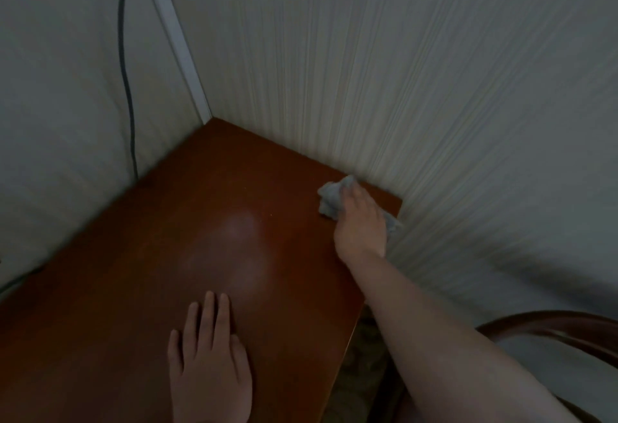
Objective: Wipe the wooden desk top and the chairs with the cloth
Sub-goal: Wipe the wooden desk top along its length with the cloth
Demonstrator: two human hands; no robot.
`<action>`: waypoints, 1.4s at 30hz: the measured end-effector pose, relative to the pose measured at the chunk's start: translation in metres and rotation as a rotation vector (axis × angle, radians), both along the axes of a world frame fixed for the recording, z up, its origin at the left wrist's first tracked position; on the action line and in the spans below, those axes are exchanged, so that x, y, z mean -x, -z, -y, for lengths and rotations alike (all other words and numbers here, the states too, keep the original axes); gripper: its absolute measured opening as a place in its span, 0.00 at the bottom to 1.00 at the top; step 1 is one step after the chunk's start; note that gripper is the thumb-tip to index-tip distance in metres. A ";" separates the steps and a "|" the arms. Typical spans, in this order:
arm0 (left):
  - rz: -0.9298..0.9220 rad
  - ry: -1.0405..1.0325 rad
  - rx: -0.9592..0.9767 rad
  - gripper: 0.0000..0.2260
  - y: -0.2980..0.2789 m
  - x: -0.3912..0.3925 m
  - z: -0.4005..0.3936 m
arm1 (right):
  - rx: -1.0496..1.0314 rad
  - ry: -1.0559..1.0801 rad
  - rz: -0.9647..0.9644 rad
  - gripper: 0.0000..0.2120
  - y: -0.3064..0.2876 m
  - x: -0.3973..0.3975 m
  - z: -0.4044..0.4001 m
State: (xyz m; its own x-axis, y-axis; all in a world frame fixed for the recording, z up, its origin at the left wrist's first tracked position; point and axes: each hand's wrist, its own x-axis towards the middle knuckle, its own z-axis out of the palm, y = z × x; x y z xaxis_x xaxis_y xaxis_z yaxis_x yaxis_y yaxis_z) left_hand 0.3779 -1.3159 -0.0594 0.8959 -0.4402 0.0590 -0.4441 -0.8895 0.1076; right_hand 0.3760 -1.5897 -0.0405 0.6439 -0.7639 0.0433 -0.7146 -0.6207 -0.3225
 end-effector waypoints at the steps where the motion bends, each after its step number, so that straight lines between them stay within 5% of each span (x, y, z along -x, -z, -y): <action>1: -0.002 0.001 -0.002 0.26 0.000 0.000 0.000 | -0.014 0.111 0.012 0.27 0.000 0.006 0.008; 5: -0.015 0.003 -0.023 0.26 0.002 0.000 -0.002 | -0.086 0.421 0.114 0.28 -0.001 0.034 -0.029; 9: -0.037 0.003 -0.007 0.25 0.002 -0.001 -0.002 | -0.015 -0.119 0.065 0.30 0.003 0.027 -0.102; 12: -0.071 -0.001 -0.015 0.26 0.002 0.000 -0.004 | 0.010 -0.387 0.039 0.29 0.002 0.017 -0.069; 15: -0.114 -0.008 -0.049 0.26 -0.001 0.000 -0.004 | 0.020 -0.088 0.058 0.28 0.004 0.037 -0.033; 18: -0.141 -0.014 -0.063 0.27 -0.003 0.001 -0.004 | 0.038 0.051 0.089 0.27 0.007 0.072 -0.082; 24: -0.168 0.004 -0.039 0.28 -0.004 0.001 -0.004 | 0.020 -0.687 -0.054 0.27 -0.001 0.046 -0.142; 26: -0.165 0.002 -0.006 0.29 -0.006 0.001 -0.005 | 0.006 -0.590 -0.077 0.27 -0.004 0.031 -0.115; 28: -0.154 0.006 0.046 0.29 -0.008 0.003 -0.005 | -0.013 -0.259 -0.047 0.27 -0.004 0.042 -0.096; 31: -0.160 -0.023 0.184 0.29 -0.012 0.005 -0.006 | 0.027 -0.001 -0.034 0.26 -0.005 0.076 -0.133; 33: -0.177 -0.053 0.346 0.28 -0.015 0.005 -0.007 | 0.010 -0.150 -0.022 0.29 -0.008 0.082 -0.180; 37: -0.307 -0.193 0.660 0.26 -0.021 -0.001 -0.015 | -0.124 -0.769 -0.126 0.29 -0.024 0.050 -0.200; 42: -0.138 -0.239 0.482 0.25 -0.021 0.001 -0.071 | -0.006 -0.210 -0.086 0.25 -0.013 0.066 -0.157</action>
